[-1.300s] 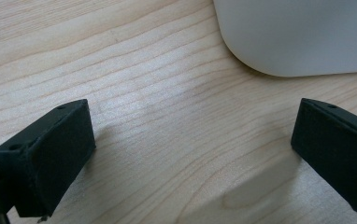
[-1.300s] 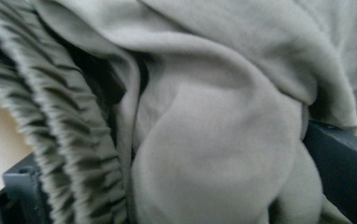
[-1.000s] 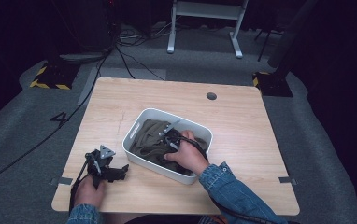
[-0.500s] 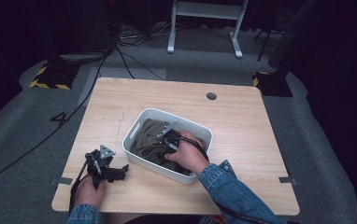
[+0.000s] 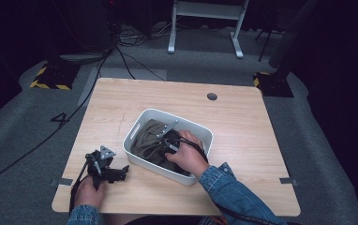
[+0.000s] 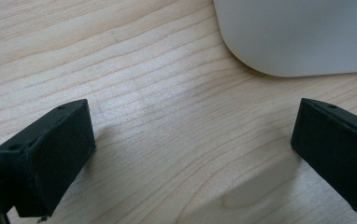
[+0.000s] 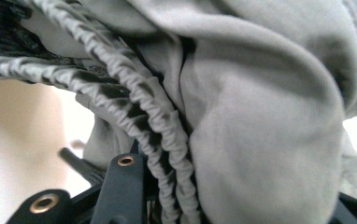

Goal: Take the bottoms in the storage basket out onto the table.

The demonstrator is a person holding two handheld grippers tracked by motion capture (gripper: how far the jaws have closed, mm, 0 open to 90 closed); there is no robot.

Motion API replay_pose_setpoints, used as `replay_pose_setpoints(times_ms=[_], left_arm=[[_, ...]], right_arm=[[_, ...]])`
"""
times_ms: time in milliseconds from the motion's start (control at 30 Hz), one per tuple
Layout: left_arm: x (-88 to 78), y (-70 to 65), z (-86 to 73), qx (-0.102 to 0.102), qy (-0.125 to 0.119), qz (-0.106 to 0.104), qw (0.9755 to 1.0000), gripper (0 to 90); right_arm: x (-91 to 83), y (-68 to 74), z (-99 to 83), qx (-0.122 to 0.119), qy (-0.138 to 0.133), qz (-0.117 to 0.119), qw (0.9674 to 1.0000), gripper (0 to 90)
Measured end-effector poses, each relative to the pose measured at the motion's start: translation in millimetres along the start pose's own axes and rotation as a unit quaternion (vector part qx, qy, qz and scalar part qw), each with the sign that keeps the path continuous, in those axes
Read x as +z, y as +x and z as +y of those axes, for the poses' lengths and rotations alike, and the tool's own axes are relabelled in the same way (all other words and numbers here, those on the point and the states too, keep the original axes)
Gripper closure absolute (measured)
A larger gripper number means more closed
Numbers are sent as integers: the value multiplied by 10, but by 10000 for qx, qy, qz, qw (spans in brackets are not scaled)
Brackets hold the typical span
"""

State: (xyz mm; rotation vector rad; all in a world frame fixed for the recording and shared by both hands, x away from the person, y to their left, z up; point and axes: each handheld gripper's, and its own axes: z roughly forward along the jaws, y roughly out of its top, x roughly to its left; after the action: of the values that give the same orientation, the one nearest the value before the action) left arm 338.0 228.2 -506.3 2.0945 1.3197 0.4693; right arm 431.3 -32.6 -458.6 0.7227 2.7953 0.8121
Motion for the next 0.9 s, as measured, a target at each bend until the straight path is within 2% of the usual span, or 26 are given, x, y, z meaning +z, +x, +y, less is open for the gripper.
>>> replay_pose_setpoints(times_ms=[167, 200, 233, 333, 567, 767, 800, 900], left_arm=[[0, 0, 0, 3, 2, -1, 10000, 0], [0, 0, 0, 1, -4, 1, 10000, 0], [0, 0, 0, 2, 0, 1, 10000, 0], [0, 0, 0, 2, 0, 2, 10000, 0], [0, 0, 0, 2, -2, 1, 10000, 0], [0, 1, 0, 8, 2, 0, 10000, 0], [0, 1, 0, 7, 2, -1, 10000, 0], [0, 1, 0, 7, 2, 0, 10000, 0]], right_arm=[[-134, 9, 57, 92, -249, 45, 9996, 630], [-228, 10, 82, 261, -534, 126, 9982, 629], [-228, 10, 82, 261, -534, 126, 9982, 629], [-340, 15, 104, 415, -862, 200, 9952, 628], [-614, 37, 175, 369, -1495, 69, 9880, 627], [-833, 28, 216, 424, -1841, 61, 9820, 624], [-893, 25, 219, 438, -1935, 43, 9801, 624], [-947, 17, 221, 442, -1992, 23, 9790, 623]])
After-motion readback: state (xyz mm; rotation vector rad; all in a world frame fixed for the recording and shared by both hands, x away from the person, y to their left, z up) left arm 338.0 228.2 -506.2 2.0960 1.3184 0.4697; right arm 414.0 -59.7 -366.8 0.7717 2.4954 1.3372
